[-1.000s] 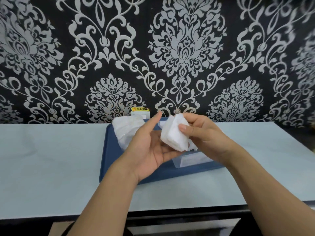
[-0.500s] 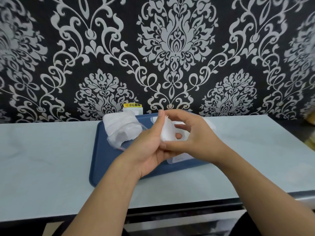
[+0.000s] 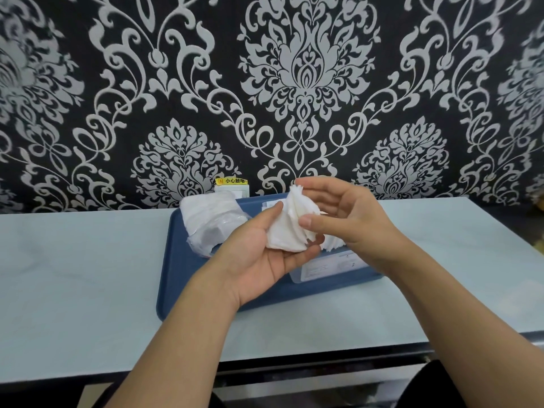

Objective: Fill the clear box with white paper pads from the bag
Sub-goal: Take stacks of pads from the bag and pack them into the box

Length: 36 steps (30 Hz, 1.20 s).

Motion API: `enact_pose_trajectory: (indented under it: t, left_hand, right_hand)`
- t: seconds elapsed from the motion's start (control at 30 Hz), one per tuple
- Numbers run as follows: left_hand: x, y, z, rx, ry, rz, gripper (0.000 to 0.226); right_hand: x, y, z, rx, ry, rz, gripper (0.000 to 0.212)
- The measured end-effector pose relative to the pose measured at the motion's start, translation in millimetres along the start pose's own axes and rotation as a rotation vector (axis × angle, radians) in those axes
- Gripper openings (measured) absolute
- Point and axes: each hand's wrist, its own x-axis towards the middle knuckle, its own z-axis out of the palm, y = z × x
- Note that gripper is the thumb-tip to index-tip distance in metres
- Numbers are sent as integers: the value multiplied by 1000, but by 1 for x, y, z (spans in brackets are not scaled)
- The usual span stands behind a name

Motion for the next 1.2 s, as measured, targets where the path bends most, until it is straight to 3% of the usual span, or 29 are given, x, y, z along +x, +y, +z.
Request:
enact_pose_trajectory:
  t: [0.13, 0.43, 0.53, 0.67, 0.8, 0.93, 1.2]
  left_hand:
    - [-1, 1, 0, -9, 4, -2, 42]
    - [-5, 3, 2, 72, -45, 29, 46]
    - [-5, 3, 0, 34, -46, 40, 34]
    - [-2, 5, -2, -44, -52, 62, 37]
    - [0, 3, -3, -70, -31, 90, 38]
    - [2, -1, -1, -25, -18, 112, 37]
    - [0, -3, 3, 0, -26, 140, 48]
  right_hand:
    - [1, -2, -1, 24, 32, -4, 60]
    - [-2, 0, 5, -237, -121, -15, 61]
    - [-3, -2, 14, -381, -43, -64, 54]
    - [-4, -2, 29, -566, 97, -151, 37]
    - [-2, -5, 37, -633, 336, -206, 30]
    - [-2, -8, 39, -692, 451, -242, 40]
    - [0, -3, 44, -884, 284, -215, 69]
